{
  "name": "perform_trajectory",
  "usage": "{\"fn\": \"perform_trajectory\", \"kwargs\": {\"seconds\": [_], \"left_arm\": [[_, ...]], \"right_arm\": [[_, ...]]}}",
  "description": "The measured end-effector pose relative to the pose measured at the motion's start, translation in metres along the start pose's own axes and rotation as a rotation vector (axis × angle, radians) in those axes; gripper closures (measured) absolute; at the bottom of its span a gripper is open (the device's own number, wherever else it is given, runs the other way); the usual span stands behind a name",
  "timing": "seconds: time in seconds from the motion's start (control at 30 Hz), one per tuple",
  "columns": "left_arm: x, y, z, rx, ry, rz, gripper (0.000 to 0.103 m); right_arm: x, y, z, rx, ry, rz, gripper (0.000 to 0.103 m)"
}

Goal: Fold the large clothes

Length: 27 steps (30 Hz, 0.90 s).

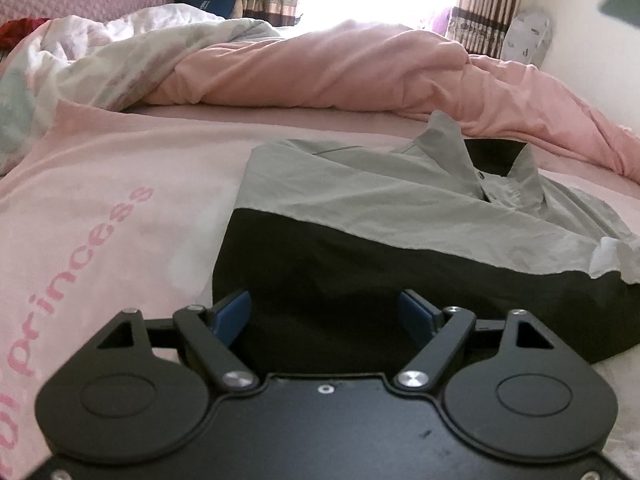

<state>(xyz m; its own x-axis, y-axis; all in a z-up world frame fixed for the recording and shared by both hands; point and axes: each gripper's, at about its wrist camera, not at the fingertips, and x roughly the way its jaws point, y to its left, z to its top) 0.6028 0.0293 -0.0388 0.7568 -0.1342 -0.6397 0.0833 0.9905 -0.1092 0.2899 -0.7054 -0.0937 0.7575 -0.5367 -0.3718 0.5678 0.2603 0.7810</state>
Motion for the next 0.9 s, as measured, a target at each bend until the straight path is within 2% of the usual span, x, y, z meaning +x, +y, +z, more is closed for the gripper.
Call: {"fn": "perform_trajectory", "kwargs": {"seconds": [0.03,0.1,0.13,0.17,0.23,0.37,0.47,0.53,0.63,0.73,0.8,0.87,0.9], "left_arm": [[0.002,0.0,0.0,-0.002,0.002,-0.002,0.022],[0.003,0.0,0.001,-0.003,0.004,-0.005,0.022],[0.003,0.0,0.001,-0.001,0.005,-0.005,0.022],[0.003,0.0,0.001,0.003,0.006,-0.005,0.022],[0.001,0.0,0.001,0.01,0.004,-0.009,0.022],[-0.007,0.004,0.001,0.011,-0.002,-0.012,0.022],[-0.014,0.008,0.002,-0.003,-0.013,-0.02,0.022],[-0.02,0.013,0.003,-0.014,-0.02,-0.029,0.022],[-0.028,0.018,0.003,-0.029,-0.024,-0.043,0.022],[-0.035,0.022,0.0,-0.043,-0.031,-0.064,0.022],[-0.041,0.024,-0.001,-0.049,-0.034,-0.072,0.022],[-0.045,0.027,-0.002,-0.058,-0.034,-0.082,0.022],[-0.048,0.028,-0.003,-0.067,-0.032,-0.089,0.022]], "right_arm": [[-0.002,0.002,-0.001,-0.009,-0.001,-0.006,0.055],[-0.002,0.006,-0.001,-0.03,0.004,-0.036,0.062],[-0.001,0.009,0.001,-0.047,0.012,-0.062,0.078],[0.0,0.012,0.003,-0.067,0.019,-0.088,0.089],[-0.006,0.019,0.005,-0.095,0.012,-0.093,0.098],[-0.031,0.062,0.006,-0.199,-0.048,-0.043,0.1],[-0.059,0.117,-0.007,-0.326,-0.075,0.061,0.101],[-0.082,0.158,-0.027,-0.405,-0.073,0.17,0.101],[-0.116,0.222,-0.079,-0.535,-0.031,0.353,0.101],[-0.155,0.281,-0.16,-0.696,0.037,0.556,0.101],[-0.183,0.311,-0.228,-0.811,0.1,0.701,0.097],[-0.207,0.333,-0.3,-0.925,0.214,0.819,0.071],[-0.214,0.339,-0.332,-0.994,0.275,0.828,0.064]]}}
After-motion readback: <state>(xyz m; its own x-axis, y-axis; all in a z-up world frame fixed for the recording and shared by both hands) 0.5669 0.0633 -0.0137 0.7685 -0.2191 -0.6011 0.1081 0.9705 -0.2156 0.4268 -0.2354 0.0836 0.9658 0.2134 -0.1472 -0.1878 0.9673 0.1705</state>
